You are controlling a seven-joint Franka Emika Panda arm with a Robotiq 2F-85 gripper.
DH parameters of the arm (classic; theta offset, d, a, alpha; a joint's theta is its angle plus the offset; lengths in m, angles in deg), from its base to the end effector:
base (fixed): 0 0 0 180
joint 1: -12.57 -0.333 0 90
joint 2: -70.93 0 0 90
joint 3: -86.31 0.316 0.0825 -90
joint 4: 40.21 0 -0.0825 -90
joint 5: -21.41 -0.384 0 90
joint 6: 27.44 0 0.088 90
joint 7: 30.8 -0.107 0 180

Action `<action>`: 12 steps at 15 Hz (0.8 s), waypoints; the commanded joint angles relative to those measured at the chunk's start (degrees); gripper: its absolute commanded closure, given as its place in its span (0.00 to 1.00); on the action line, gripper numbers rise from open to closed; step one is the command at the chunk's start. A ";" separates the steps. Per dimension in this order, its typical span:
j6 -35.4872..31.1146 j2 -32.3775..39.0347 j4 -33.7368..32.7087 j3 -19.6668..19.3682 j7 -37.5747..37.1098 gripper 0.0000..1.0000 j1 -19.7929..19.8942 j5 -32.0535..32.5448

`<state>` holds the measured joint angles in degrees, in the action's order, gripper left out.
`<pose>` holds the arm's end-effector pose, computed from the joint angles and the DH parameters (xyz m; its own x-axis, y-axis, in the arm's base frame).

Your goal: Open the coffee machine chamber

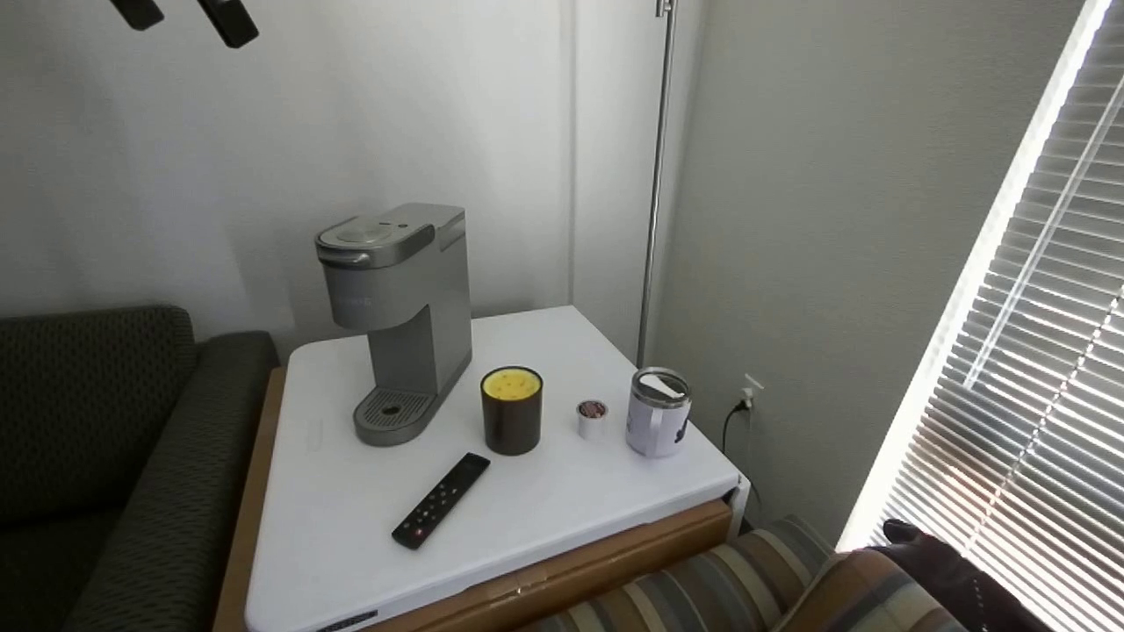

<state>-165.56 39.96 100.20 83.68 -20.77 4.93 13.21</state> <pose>0.4249 0.0359 0.5446 0.8608 0.1376 0.4900 0.1982 -0.9774 -0.0736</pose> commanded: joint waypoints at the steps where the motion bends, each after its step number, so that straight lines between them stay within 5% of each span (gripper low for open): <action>1: 0.14 0.02 -0.13 0.24 0.08 0.00 0.26 -0.16; 12: 0.11 0.00 0.03 0.44 0.55 0.00 0.09 0.14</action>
<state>-165.52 39.71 100.17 83.94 -20.86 4.93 13.25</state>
